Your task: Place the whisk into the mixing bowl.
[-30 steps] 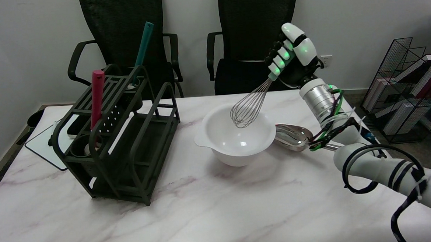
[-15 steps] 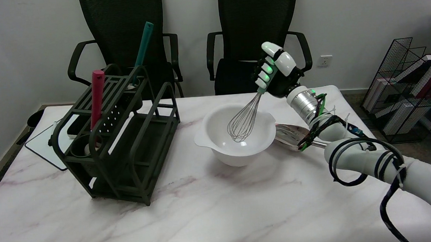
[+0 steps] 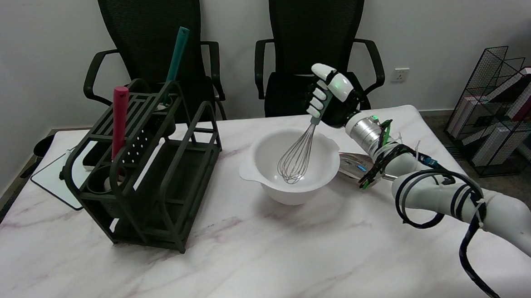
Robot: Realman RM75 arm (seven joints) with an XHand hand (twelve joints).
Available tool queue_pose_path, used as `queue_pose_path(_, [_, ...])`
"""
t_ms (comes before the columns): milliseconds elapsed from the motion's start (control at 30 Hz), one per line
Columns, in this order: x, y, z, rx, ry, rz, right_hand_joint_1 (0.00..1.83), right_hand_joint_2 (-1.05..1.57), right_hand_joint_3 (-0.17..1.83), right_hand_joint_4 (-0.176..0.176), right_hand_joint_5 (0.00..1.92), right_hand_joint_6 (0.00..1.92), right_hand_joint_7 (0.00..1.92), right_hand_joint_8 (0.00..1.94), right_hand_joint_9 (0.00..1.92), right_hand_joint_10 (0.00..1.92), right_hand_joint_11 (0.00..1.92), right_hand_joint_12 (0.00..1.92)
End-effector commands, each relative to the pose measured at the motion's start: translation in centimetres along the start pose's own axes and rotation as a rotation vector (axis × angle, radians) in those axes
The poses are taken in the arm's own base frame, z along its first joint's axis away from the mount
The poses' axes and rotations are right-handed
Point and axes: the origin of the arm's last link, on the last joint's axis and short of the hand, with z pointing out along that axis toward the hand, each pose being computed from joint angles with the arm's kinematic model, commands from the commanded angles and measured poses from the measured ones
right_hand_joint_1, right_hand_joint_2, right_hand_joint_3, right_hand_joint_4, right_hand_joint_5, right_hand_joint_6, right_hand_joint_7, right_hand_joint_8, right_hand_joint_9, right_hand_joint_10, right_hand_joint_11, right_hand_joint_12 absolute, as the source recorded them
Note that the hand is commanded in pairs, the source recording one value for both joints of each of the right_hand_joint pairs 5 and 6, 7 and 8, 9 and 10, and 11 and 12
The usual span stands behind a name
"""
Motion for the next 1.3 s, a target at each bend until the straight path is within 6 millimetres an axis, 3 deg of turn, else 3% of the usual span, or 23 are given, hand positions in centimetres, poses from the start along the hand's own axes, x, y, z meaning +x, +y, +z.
queue_pose_path(33, [-0.3, 0.8, 0.1, -0.002, -0.013, -0.007, 0.8, 1.56, 0.86, 0.0, 1.69, 1.69, 1.69, 1.69, 1.64, 1.64, 1.59, 1.59])
queue_pose_path(200, [-0.2, 0.3, -0.1, 0.029, -0.02, -0.002, 0.86, 1.25, 1.03, 0.0, 1.36, 1.36, 1.54, 1.54, 1.52, 1.52, 1.4, 1.4])
queue_pose_path(367, [0.0, -0.2, -0.4, 0.063, -0.023, 0.001, 0.86, 1.15, 1.09, 0.0, 1.3, 1.3, 1.5, 1.5, 1.48, 1.48, 1.29, 1.29])
queue_pose_path(500, [0.1, -0.4, -0.5, 0.075, -0.025, 0.001, 0.88, 1.05, 1.13, 0.0, 1.26, 1.26, 1.46, 1.46, 1.37, 1.37, 0.77, 0.77])
queue_pose_path(767, [1.0, -1.5, -1.1, 0.132, -0.007, 0.009, 0.92, 0.84, 1.25, 0.0, 1.1, 1.1, 1.31, 1.31, 1.09, 1.09, 0.43, 0.43])
queue_pose_path(1100, [2.9, -5.9, -2.9, 0.343, 0.017, 0.029, 0.95, 0.71, 1.28, 0.0, 0.95, 0.95, 1.2, 1.2, 0.89, 0.89, 0.12, 0.12])
queue_pose_path(1300, [4.1, -9.1, -5.3, 0.513, 0.017, 0.02, 0.95, 0.71, 1.27, 0.0, 0.96, 0.96, 1.19, 1.19, 0.84, 0.84, 0.07, 0.07])
